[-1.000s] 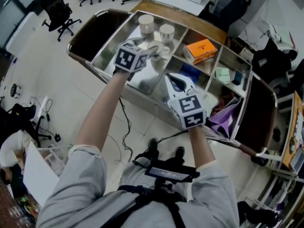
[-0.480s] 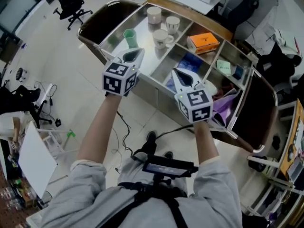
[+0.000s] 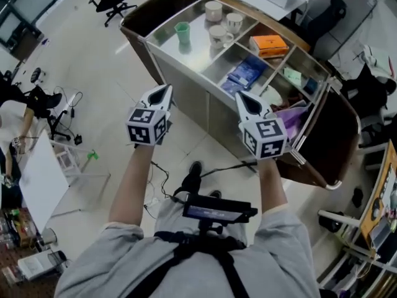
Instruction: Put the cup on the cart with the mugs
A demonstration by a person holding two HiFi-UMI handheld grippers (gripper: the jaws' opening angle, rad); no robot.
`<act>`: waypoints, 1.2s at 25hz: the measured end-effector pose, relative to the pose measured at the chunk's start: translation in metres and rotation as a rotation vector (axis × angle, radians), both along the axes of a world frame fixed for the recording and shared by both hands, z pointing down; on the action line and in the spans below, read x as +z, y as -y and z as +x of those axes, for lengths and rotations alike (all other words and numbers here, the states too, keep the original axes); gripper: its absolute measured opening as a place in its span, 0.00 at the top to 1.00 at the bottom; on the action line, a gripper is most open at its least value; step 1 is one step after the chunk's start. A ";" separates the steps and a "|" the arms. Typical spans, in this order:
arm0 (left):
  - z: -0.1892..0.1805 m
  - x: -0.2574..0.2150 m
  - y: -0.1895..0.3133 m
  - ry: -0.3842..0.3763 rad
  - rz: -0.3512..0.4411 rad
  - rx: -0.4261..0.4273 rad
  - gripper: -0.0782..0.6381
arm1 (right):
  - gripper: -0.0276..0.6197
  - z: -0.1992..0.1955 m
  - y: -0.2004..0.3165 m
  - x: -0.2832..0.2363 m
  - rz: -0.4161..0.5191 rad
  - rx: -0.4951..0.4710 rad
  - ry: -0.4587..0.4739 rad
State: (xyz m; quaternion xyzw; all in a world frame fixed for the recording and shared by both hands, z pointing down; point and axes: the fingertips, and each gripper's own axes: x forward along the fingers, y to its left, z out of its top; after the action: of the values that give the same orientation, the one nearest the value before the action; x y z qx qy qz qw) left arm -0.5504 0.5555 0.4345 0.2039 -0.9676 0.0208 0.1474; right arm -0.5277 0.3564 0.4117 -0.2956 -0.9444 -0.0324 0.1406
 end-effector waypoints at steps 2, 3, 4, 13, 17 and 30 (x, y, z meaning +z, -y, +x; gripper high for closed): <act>0.018 0.006 -0.008 -0.004 -0.001 -0.032 0.88 | 0.95 0.012 0.006 0.002 -0.023 0.003 -0.004; 0.026 0.009 -0.011 -0.009 0.004 -0.045 0.88 | 0.95 0.018 0.009 0.004 -0.027 0.005 -0.004; 0.035 0.012 -0.013 -0.015 0.011 -0.058 0.88 | 0.95 0.024 0.012 0.006 -0.028 0.007 -0.005; 0.095 0.033 -0.017 -0.051 0.035 -0.106 0.88 | 0.96 0.065 0.025 0.018 -0.037 0.009 -0.017; 0.108 0.038 -0.018 -0.062 0.046 -0.114 0.88 | 0.96 0.075 0.027 0.023 -0.024 0.009 -0.023; 0.132 0.044 -0.019 -0.060 0.068 -0.117 0.88 | 0.96 0.093 0.032 0.021 -0.009 0.005 -0.007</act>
State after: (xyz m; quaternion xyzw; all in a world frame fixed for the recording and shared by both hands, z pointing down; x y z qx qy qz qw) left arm -0.4181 0.5740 0.4787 0.1524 -0.9732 -0.0266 0.1704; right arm -0.4345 0.3248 0.4328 -0.2939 -0.9448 -0.0268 0.1425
